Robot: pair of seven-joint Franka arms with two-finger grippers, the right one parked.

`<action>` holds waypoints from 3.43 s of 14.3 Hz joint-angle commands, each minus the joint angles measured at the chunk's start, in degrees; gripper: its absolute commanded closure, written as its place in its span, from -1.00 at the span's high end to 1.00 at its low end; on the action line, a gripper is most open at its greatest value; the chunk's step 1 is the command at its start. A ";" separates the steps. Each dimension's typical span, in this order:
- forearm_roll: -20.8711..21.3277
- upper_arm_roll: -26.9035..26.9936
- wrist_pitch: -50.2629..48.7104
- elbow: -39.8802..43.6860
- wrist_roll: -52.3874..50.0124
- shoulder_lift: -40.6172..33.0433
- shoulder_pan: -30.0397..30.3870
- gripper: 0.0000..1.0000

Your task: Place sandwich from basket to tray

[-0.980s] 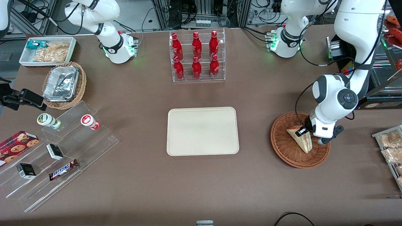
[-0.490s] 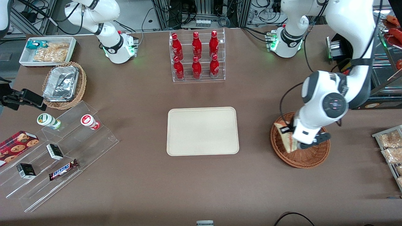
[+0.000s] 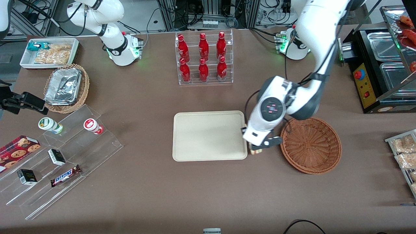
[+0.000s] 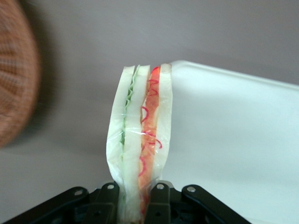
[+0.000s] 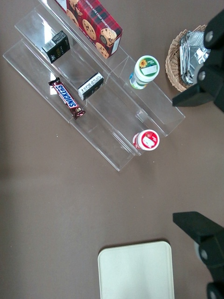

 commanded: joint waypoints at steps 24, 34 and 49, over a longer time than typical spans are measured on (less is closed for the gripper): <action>1.69 6.42 -8.51 10.35 -6.34 -1.48 -12.57 1.00; -6.21 21.70 -11.42 -0.28 14.64 -8.70 -12.48 1.00; 2.75 -1.63 -28.20 -0.37 34.60 -23.98 25.80 1.00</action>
